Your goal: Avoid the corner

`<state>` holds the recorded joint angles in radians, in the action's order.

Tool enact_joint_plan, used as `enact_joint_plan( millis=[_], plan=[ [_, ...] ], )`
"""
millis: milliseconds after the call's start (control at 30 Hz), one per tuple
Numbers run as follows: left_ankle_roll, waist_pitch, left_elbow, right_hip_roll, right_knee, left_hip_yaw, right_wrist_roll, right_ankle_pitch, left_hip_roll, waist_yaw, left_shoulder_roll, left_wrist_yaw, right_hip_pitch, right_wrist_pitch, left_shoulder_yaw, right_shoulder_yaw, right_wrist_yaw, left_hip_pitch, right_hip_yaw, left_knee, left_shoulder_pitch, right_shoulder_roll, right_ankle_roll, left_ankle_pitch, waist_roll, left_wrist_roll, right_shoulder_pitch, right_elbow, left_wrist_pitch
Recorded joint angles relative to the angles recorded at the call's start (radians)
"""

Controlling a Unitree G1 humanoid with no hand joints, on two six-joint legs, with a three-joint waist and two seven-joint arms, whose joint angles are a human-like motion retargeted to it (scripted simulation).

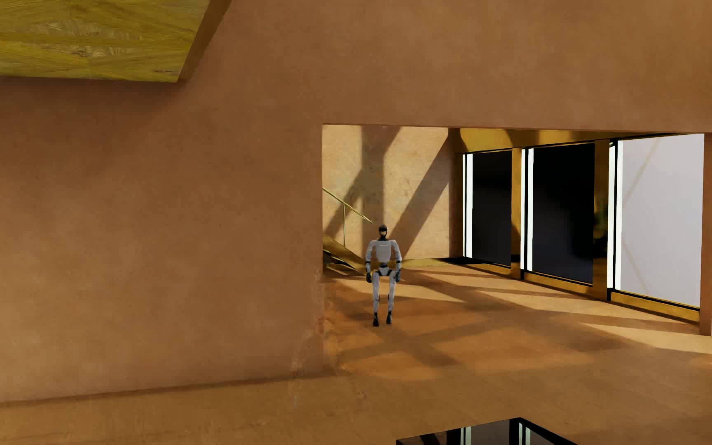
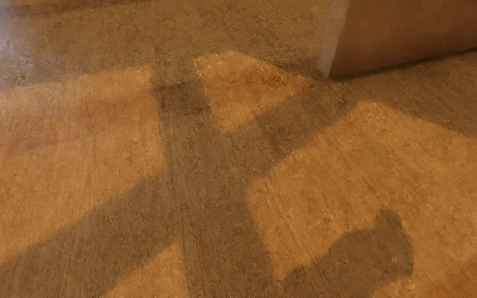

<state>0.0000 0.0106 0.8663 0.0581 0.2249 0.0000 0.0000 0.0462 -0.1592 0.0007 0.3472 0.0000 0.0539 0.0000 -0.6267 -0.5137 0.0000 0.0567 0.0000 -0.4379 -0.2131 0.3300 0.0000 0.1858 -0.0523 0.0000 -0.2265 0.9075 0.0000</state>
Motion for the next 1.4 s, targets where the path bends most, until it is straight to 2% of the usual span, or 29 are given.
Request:
enact_joint_plan(
  millis=[67, 100, 133, 233, 300, 367, 400, 500, 600, 667, 700, 733, 767, 800, 833, 867, 900, 967, 1033, 1067, 1133, 1167, 1200, 1233, 1267, 1300, 1333, 1367, 1400],
  plan=[
    [0.000, -0.001, -0.003, -0.002, -0.029, 0.000, 0.000, -0.034, -0.003, 0.007, -0.002, 0.000, -0.007, 0.000, -0.007, 0.010, 0.000, 0.018, 0.000, -0.019, 0.003, 0.004, 0.000, -0.046, 0.010, 0.000, -0.004, 0.007, 0.000],
    [0.000, 0.005, -0.021, -0.011, 0.244, 0.000, 0.000, 0.095, -0.003, 0.007, 0.004, 0.000, -0.002, 0.000, -0.013, -0.001, 0.000, 0.008, 0.000, -0.023, -0.004, 0.006, 0.000, -0.053, 0.013, 0.000, -0.009, 0.003, 0.000],
    [0.000, -0.003, -0.024, -0.020, 0.255, 0.000, 0.000, 0.227, -0.008, -0.020, 0.004, 0.000, -0.019, 0.000, -0.019, 0.006, 0.000, 0.020, 0.000, -0.035, -0.004, 0.009, 0.000, -0.057, 0.018, 0.000, -0.016, 0.010, 0.000],
    [0.000, 0.057, -0.093, 0.007, 0.559, 0.000, 0.000, 0.267, -0.039, -0.053, 0.031, 0.000, -0.191, 0.000, -0.006, 0.046, 0.000, -0.040, 0.000, -0.060, 0.001, 0.008, 0.000, -0.031, -0.005, 0.000, -0.032, -0.016, 0.000],
    [0.000, 0.085, -0.155, 0.016, 0.754, 0.000, 0.000, 0.273, -0.036, -0.113, 0.040, 0.000, -0.322, 0.000, 0.024, 0.067, 0.000, -0.094, 0.000, -0.051, 0.011, 0.004, 0.000, 0.039, -0.011, 0.000, -0.048, -0.041, 0.000],
    [0.000, 0.084, -0.145, 0.006, 0.726, 0.000, 0.000, 0.257, 0.010, -0.201, 0.007, 0.000, -0.428, 0.000, 0.046, 0.065, 0.000, -0.141, 0.000, -0.019, 0.050, 0.019, 0.000, 0.112, 0.029, 0.000, -0.073, -0.035, 0.000],
    [0.000, 0.084, -0.211, 0.020, 0.688, 0.000, 0.000, 0.223, 0.009, -0.213, 0.031, 0.000, -0.491, 0.000, 0.062, 0.065, 0.000, -0.181, 0.000, 0.006, 0.043, 0.016, 0.000, 0.155, 0.022, 0.000, -0.088, -0.027, 0.000],
    [0.000, 0.109, -0.227, 0.047, 0.520, 0.000, 0.000, 0.091, 0.026, -0.241, 0.040, 0.000, -0.605, 0.000, 0.020, 0.037, 0.000, -0.303, 0.000, 0.037, 0.100, 0.020, 0.000, 0.296, 0.029, 0.000, -0.097, 0.033, 0.000],
    [0.000, 0.105, -0.220, 0.061, 0.432, 0.000, 0.000, 0.098, 0.042, -0.281, 0.039, 0.000, -0.674, 0.000, -0.022, -0.012, 0.000, -0.401, 0.000, 0.045, 0.141, 0.021, 0.000, 0.319, 0.028, 0.000, -0.094, 0.077, 0.000],
    [0.000, 0.092, -0.157, 0.062, 0.539, 0.000, 0.000, 0.118, 0.075, -0.320, 0.028, 0.000, -0.691, 0.000, 0.007, 0.026, 0.000, -0.443, 0.000, 0.020, 0.121, 0.019, 0.000, 0.238, 0.037, 0.000, -0.113, 0.100, 0.000],
    [0.000, 0.082, -0.131, 0.057, 0.598, 0.000, 0.000, 0.130, 0.080, -0.334, 0.024, 0.000, -0.706, 0.000, -0.024, 0.023, 0.000, -0.425, 0.000, -0.035, 0.096, 0.020, 0.000, 0.139, 0.050, 0.000, -0.108, 0.110, 0.000],
    [0.000, 0.084, -0.078, 0.028, 0.655, 0.000, 0.000, 0.162, 0.112, -0.329, 0.015, 0.000, -0.676, 0.000, -0.043, 0.005, 0.000, -0.411, 0.000, -0.129, 0.086, 0.020, 0.000, -0.011, 0.071, 0.000, -0.103, 0.132, 0.000],
    [0.000, 0.082, -0.040, 0.011, 0.683, 0.000, 0.000, 0.204, 0.116, -0.309, 0.011, 0.000, -0.636, 0.000, -0.058, -0.001, 0.000, -0.354, 0.000, -0.278, 0.063, 0.019, 0.000, -0.188, 0.063, 0.000, -0.095, 0.140, 0.000],
    [0.000, 0.082, 0.009, -0.010, 0.675, 0.000, 0.000, 0.238, 0.116, -0.277, 0.010, 0.000, -0.579, 0.000, -0.065, 0.007, 0.000, -0.255, 0.000, -0.482, 0.051, 0.009, 0.000, -0.311, 0.048, 0.000, -0.087, 0.130, 0.000],
    [0.000, 0.099, 0.005, -0.027, 0.668, 0.000, 0.000, 0.271, 0.121, -0.254, 0.021, 0.000, -0.510, 0.000, -0.081, 0.008, 0.000, -0.146, 0.000, -0.703, 0.032, 0.013, 0.000, -0.336, 0.047, 0.000, -0.081, 0.096, 0.000],
    [0.000, 0.110, 0.013, -0.051, 0.635, 0.000, 0.000, 0.297, 0.120, -0.200, 0.021, 0.000, -0.430, 0.000, -0.061, 0.013, 0.000, -0.043, 0.000, -0.853, 0.008, 0.007, 0.000, -0.304, 0.033, 0.000, -0.069, 0.064, 0.000],
    [0.000, 0.108, 0.010, -0.049, 0.590, 0.000, 0.000, 0.310, 0.104, -0.139, 0.015, 0.000, -0.345, 0.000, -0.032, 0.010, 0.000, 0.066, 0.000, -0.913, -0.021, 0.007, 0.000, -0.285, 0.016, 0.000, -0.059, 0.030, 0.000],
    [0.000, 0.128, 0.033, -0.049, 0.451, 0.000, 0.000, 0.290, 0.078, -0.030, 0.023, 0.000, -0.160, 0.000, -0.067, 0.047, 0.000, 0.248, 0.000, -0.746, -0.031, 0.013, 0.000, -0.318, -0.015, 0.000, -0.036, -0.047, 0.000],
    [0.000, 0.125, 0.013, -0.036, 0.330, 0.000, 0.000, 0.310, 0.078, 0.063, 0.035, 0.000, 0.019, 0.000, -0.048, 0.053, 0.000, 0.360, 0.000, -0.372, -0.072, 0.028, 0.000, -0.442, -0.038, 0.000, -0.021, -0.121, 0.000],
    [0.000, 0.115, 0.009, -0.030, 0.293, 0.000, 0.000, 0.334, 0.083, 0.099, 0.035, 0.000, 0.089, 0.000, -0.044, 0.062, 0.000, 0.406, 0.000, -0.202, -0.078, 0.040, 0.000, -0.389, -0.041, 0.000, -0.007, -0.157, 0.000],
    [0.000, 0.104, -0.003, -0.016, 0.270, 0.000, 0.000, 0.385, 0.097, 0.148, 0.043, 0.000, 0.210, 0.000, -0.046, 0.063, 0.000, 0.469, 0.000, -0.036, -0.093, 0.059, 0.000, -0.018, -0.047, 0.000, 0.028, -0.193, 0.000],
    [0.000, 0.100, -0.001, -0.017, 0.282, 0.000, 0.000, 0.382, 0.129, 0.169, 0.039, 0.000, 0.220, 0.000, -0.028, 0.076, 0.000, 0.478, 0.000, -0.077, -0.090, 0.058, 0.000, -0.013, -0.052, 0.000, 0.054, -0.196, 0.000],
    [0.000, 0.107, 0.007, 0.002, 0.311, 0.000, 0.000, 0.361, 0.105, 0.201, 0.040, 0.000, 0.276, 0.000, -0.039, 0.086, 0.000, 0.512, 0.000, -0.072, -0.102, 0.053, 0.000, -0.188, -0.054, 0.000, 0.046, -0.178, 0.000],
    [0.000, 0.096, 0.015, 0.022, 0.373, 0.000, 0.000, 0.277, 0.105, 0.223, 0.034, 0.000, 0.260, 0.000, -0.037, 0.111, 0.000, 0.554, 0.000, -0.159, -0.097, 0.047, 0.000, -0.386, -0.065, 0.000, 0.036, -0.164, 0.000],
    [0.000, 0.085, 0.041, 0.064, 0.481, 0.000, 0.000, 0.122, 0.064, 0.202, 0.031, 0.000, 0.239, 0.000, -0.039, 0.117, 0.000, 0.556, 0.000, -0.238, -0.100, 0.025, 0.000, -0.476, -0.099, 0.000, 0.025, -0.126, 0.000],
    [0.000, 0.075, 0.061, 0.069, 0.651, 0.000, 0.000, -0.039, 0.028, 0.160, 0.028, 0.000, 0.184, 0.000, -0.064, 0.106, 0.000, 0.518, 0.000, -0.284, -0.089, 0.021, 0.000, -0.471, -0.101, 0.000, 0.003, -0.087, 0.000],
    [0.000, 0.066, 0.067, 0.086, 0.858, 0.000, 0.000, -0.112, -0.018, 0.124, 0.022, 0.000, 0.071, 0.000, -0.067, 0.073, 0.000, 0.470, 0.000, -0.300, -0.077, 0.026, 0.000, -0.443, -0.101, 0.000, -0.011, -0.067, 0.000],
    [0.000, 0.061, 0.080, 0.114, 1.042, 0.000, 0.000, -0.027, -0.054, 0.087, 0.006, 0.000, -0.042, 0.000, -0.001, 0.089, 0.000, 0.396, 0.000, -0.285, -0.068, 0.021, 0.000, -0.376, -0.112, 0.000, -0.041, -0.076, 0.000],
    [0.000, 0.078, 0.066, 0.097, 1.121, 0.000, 0.000, 0.111, -0.059, 0.037, 0.010, 0.000, -0.121, 0.000, 0.003, 0.071, 0.000, 0.269, 0.000, -0.232, -0.053, 0.022, 0.000, -0.299, -0.093, 0.000, -0.049, -0.060, 0.000]
  ],
)
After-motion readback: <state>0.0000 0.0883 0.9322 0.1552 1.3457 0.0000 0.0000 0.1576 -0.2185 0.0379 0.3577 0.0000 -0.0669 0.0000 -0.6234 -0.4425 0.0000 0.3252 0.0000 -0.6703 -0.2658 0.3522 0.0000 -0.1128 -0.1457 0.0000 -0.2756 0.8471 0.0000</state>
